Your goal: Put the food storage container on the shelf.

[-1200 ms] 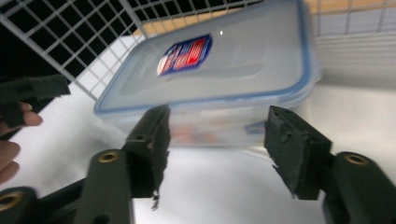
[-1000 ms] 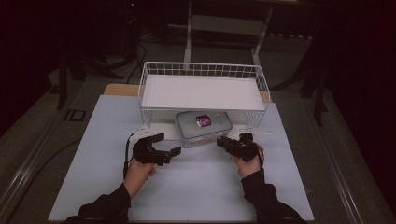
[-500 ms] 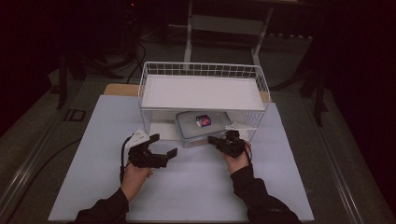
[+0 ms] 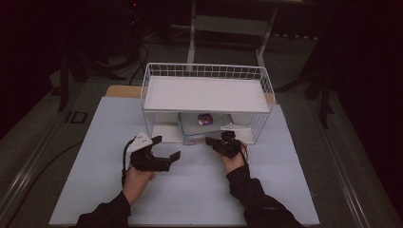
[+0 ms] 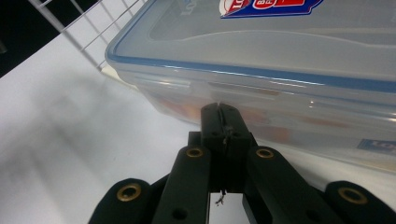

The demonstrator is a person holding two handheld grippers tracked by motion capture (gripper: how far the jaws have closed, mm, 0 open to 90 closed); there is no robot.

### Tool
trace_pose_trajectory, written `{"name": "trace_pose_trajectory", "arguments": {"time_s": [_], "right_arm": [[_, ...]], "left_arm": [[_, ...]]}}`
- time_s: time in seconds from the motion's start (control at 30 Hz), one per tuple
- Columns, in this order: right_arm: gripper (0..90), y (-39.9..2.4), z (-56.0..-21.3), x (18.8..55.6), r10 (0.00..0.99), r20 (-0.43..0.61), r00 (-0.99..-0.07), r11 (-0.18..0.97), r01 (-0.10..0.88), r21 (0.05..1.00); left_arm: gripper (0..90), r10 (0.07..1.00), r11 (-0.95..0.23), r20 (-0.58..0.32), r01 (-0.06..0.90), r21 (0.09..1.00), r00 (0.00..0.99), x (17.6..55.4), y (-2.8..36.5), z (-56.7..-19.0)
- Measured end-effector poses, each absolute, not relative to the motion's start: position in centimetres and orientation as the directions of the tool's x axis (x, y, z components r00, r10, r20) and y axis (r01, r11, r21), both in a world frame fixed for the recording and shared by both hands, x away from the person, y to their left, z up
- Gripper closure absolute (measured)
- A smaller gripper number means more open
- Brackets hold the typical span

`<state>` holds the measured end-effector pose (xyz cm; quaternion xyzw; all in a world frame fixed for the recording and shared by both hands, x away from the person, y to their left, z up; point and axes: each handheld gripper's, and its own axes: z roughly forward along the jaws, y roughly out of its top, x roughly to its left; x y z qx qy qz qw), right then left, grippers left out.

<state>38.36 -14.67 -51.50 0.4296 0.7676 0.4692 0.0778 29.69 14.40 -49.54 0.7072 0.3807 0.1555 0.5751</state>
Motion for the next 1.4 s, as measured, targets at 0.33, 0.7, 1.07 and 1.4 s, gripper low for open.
{"name": "trace_pose_trajectory", "arguments": {"time_s": [0.33, 0.7, 1.07, 1.4], "right_arm": [[89.8, -13.3, -51.6, 39.9, 0.747, 0.303, -0.592, 0.148, 0.592, 0.792], [89.8, -12.4, -51.8, 40.8, 0.744, 0.298, -0.598, 0.158, 0.591, 0.791], [65.5, -13.2, -50.3, 38.1, 0.716, 0.306, -0.628, 0.144, 0.562, 0.815], [13.7, -15.3, -48.6, 35.0, 0.696, 0.257, -0.67, 0.134, 0.473, 0.871]], "left_arm": [[1.3, 0.708, -0.053, -0.226, 0.37, 0.928, 0.669, 29.6, 14.3, -49.8], [1.3, 0.707, -0.06, -0.213, 0.358, 0.932, 0.674, 29.4, 14.5, -49.7], [1.3, 0.684, -0.058, -0.219, 0.352, 0.934, 0.696, 28.8, 14.6, -49.1], [1.3, 0.664, -0.105, -0.208, 0.365, 0.925, 0.718, 28.0, 14.4, -49.0]]}}
